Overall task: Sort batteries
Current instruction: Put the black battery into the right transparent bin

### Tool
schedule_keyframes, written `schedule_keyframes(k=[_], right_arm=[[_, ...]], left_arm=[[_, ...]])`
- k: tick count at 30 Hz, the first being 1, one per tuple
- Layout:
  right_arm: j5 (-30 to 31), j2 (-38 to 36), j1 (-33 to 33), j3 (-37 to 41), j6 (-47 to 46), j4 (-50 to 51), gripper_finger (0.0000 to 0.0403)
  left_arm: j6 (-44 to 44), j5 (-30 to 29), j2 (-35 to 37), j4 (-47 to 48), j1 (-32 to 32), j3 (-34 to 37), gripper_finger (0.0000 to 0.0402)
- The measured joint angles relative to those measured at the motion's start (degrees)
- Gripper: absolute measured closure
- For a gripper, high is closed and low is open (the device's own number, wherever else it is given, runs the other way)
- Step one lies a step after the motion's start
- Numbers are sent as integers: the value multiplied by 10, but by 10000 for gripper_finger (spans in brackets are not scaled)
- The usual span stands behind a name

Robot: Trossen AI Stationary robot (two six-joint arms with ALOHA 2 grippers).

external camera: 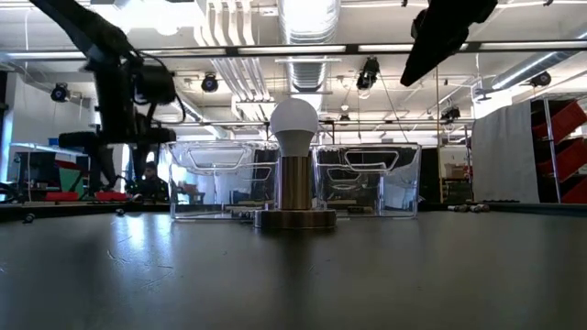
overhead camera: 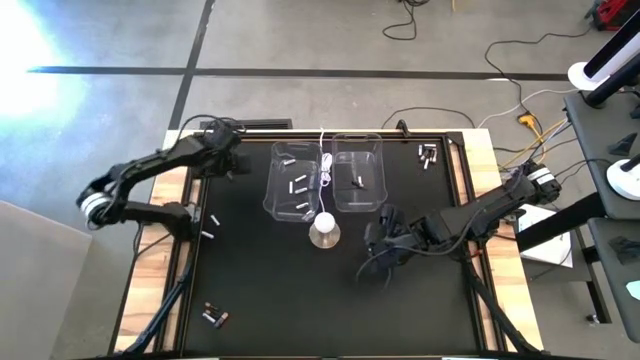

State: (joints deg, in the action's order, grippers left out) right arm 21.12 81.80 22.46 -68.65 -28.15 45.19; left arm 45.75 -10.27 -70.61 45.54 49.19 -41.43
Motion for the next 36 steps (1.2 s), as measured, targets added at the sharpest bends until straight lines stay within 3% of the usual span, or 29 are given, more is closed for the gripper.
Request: schedule_keyframes(k=[7, 15, 24, 33, 36], right_arm=[[-2, -6, 0, 3, 62, 28, 141], [-4, -78, 37, 56, -3, 79, 133], [-2, -213, 130, 172, -152, 82, 129], [14, -272, 137, 204, -169, 79, 151], [17, -276, 137, 204, -158, 79, 155]], left_arm=[[76, 7, -107, -6, 8, -17, 196], [120, 4, -193, -6, 37, -69, 204], [133, 3, -270, 8, 70, -85, 283], [114, 9, -272, -12, 52, -83, 384], [99, -7, -262, -18, 35, -79, 389]])
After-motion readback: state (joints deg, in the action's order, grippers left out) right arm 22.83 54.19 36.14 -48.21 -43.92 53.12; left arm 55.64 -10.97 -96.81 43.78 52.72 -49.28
